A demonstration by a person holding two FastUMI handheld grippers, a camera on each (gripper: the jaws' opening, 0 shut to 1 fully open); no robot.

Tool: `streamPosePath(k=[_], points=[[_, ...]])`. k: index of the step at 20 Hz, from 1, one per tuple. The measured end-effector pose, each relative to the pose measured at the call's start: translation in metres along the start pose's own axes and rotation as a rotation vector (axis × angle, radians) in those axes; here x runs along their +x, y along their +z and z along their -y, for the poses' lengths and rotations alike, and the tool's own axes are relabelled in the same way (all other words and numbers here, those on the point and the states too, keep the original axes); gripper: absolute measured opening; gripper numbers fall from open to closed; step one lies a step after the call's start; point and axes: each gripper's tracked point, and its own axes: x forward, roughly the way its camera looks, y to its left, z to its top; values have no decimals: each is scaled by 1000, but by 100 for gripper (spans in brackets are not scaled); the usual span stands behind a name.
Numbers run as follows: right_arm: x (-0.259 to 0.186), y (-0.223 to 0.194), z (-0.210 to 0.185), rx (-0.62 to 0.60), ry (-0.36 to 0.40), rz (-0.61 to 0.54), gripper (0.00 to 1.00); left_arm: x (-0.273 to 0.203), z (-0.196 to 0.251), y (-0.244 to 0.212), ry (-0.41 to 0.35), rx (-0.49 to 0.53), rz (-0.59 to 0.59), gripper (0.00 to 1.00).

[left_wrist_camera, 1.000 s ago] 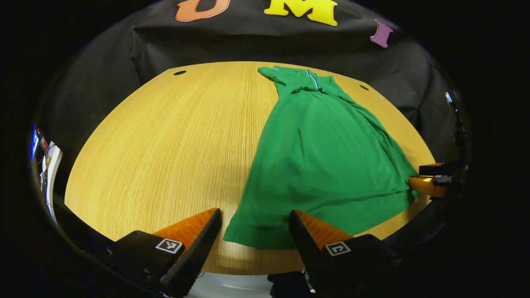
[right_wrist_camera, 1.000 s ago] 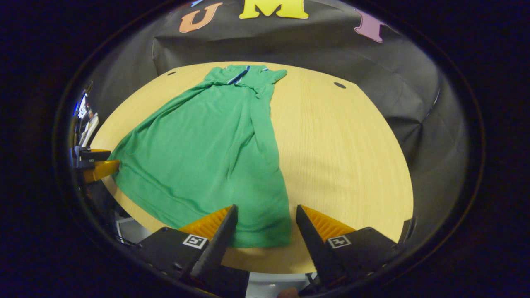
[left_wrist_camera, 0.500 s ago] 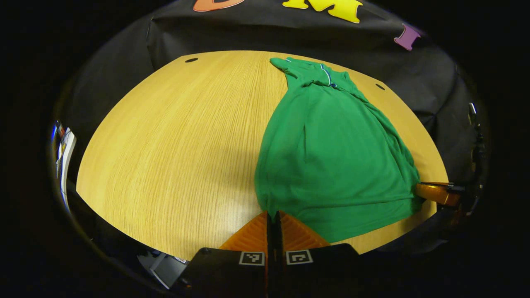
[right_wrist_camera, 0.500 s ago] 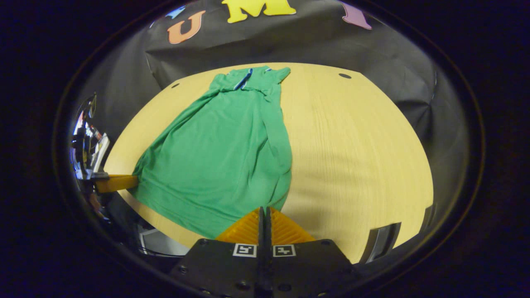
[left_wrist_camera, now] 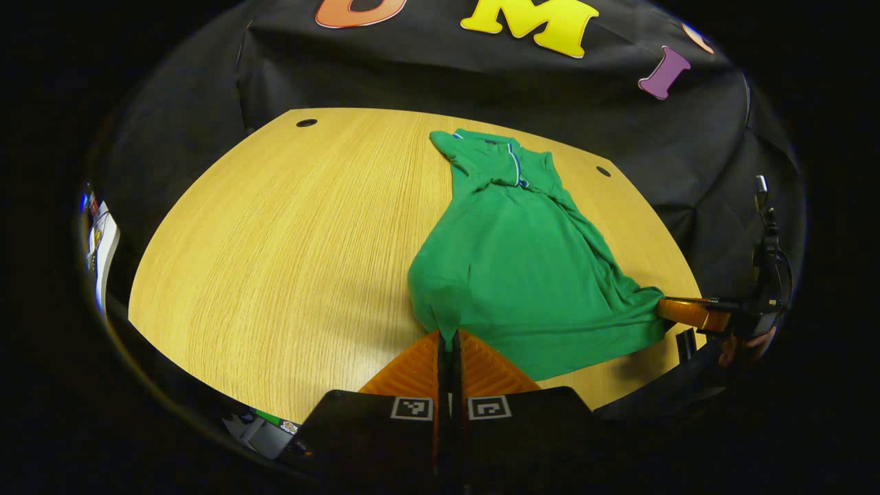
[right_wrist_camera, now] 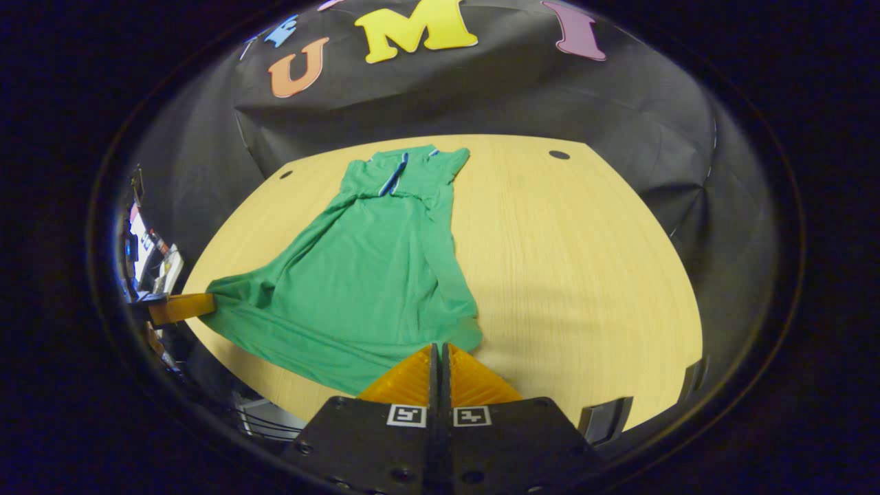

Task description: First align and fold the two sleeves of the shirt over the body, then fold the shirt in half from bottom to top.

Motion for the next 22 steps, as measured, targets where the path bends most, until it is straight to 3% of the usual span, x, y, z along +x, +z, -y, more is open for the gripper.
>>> streamPosePath(k=[8,22], points=[[-4,96,-2,1,5,141,0,9,17,91,-30,56,119,6],[53,276,-9,18,43,269,0,84,11,250,-1,87,259,6]])
